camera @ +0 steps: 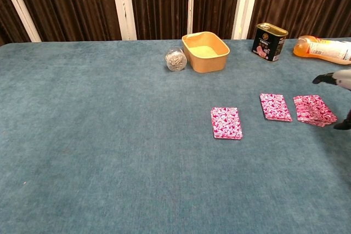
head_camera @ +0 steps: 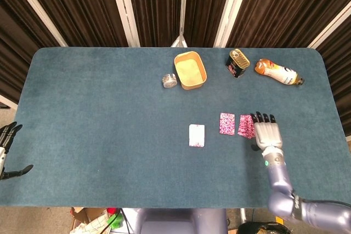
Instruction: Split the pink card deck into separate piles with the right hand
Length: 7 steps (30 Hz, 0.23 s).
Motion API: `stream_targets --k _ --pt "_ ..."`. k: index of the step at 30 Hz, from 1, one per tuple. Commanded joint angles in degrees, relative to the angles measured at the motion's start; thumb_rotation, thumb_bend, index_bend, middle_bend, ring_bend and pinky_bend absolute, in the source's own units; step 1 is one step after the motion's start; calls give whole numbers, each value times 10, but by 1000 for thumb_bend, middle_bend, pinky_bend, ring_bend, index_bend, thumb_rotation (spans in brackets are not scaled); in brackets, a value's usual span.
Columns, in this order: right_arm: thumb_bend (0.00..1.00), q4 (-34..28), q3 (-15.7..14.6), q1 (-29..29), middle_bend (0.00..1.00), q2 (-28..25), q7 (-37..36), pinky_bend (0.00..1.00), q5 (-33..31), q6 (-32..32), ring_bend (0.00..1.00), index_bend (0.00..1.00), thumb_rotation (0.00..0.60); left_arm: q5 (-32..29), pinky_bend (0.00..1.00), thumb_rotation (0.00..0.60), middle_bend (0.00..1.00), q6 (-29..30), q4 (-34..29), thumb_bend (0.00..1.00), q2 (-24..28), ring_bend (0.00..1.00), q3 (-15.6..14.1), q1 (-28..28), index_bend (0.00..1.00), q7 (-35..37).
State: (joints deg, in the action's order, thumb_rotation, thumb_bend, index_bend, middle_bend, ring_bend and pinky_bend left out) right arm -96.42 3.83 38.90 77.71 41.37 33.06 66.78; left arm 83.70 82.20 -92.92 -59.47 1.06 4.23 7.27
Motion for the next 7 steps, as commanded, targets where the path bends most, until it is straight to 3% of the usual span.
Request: stream_targets --k 1,3,7 --pt "254 -58 -72 -70 0 -64 -36 0 179 107 0 0 600 3 0 600 0 10 4 0 -5 0 2 -5 0 0" --pt "254 -49 -111 -113 0 -79 -57 0 275 174 0 0 600 9 0 600 0 20 8 0 -9 0 2 -7 0 -3" --pt "254 -36 -153 -180 0 -105 -128 0 383 255 0 0 600 25 0 600 0 42 20 0 -20 0 1 -13 0 -15"
